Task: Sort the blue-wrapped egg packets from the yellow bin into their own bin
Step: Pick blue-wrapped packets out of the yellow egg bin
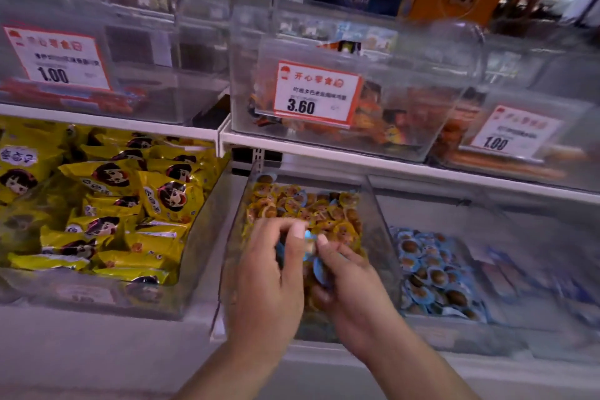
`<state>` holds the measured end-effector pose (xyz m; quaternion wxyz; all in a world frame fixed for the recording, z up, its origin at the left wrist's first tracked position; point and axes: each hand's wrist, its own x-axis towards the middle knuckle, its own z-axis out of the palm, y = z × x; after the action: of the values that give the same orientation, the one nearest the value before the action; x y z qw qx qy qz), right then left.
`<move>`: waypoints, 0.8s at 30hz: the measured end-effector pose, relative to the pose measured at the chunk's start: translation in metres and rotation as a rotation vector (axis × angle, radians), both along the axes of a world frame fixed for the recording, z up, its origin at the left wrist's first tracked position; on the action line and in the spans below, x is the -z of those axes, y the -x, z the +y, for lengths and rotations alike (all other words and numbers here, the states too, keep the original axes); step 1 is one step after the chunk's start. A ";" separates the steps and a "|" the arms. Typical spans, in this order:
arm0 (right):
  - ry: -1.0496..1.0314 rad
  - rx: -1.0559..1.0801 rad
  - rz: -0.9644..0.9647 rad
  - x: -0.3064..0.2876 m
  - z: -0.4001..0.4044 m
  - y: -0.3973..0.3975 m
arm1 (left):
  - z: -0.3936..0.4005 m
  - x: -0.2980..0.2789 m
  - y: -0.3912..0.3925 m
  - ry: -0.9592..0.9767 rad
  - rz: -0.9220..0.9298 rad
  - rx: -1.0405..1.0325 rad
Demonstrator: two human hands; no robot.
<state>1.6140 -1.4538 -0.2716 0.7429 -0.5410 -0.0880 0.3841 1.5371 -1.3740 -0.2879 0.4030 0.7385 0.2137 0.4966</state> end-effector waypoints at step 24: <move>-0.085 0.171 -0.138 -0.009 -0.054 -0.103 | -0.049 0.014 -0.065 -0.350 0.350 0.346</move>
<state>1.7167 -1.5080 -0.2624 0.7873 -0.5398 -0.1087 0.2774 1.6017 -1.4232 -0.3014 0.3053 0.8965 0.0620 0.3151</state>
